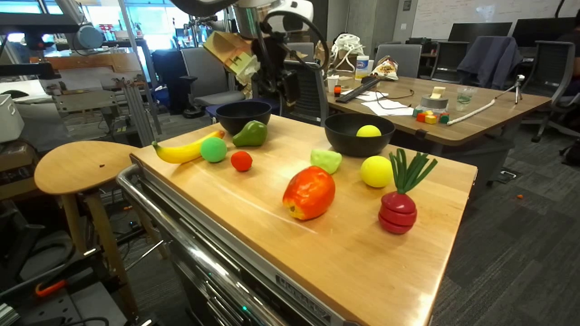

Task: Put the plush fruits in the two black bowls

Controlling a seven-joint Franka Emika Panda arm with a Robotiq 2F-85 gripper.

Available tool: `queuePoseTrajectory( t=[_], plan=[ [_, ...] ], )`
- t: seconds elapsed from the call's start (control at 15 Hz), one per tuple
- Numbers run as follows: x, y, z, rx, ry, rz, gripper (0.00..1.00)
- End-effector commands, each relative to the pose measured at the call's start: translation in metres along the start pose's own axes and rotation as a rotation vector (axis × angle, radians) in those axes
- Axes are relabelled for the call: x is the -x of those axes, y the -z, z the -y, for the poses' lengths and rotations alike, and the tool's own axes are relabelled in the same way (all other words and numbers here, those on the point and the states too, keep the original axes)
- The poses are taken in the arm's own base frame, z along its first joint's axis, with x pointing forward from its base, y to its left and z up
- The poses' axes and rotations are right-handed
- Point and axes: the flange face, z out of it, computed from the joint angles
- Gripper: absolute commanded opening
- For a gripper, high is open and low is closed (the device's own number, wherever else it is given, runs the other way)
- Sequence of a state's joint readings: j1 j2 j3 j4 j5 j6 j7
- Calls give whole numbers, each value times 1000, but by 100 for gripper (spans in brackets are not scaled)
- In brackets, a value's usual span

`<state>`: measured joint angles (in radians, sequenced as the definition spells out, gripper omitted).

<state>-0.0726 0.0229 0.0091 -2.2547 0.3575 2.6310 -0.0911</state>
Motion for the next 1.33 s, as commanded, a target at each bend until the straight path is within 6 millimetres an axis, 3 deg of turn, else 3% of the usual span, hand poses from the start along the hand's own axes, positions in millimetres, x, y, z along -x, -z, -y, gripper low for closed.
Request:
queuePoseTrajectory(
  t=[0.0,0.2,0.4,0.67,0.93,1.0,1.27],
  plan=[
    [9,8,11,-11,49,8,100],
    [29,25,27,-25,108,12,100],
    [27,-1,0,-14,83,151,100],
    [38,-20,-25,9,109,305,100],
    [57,-23,-18,11,206,402,100],
    [55,-31,-27,15,152,377,100],
    [60,-38,-20,18,171,388,100]
  ],
)
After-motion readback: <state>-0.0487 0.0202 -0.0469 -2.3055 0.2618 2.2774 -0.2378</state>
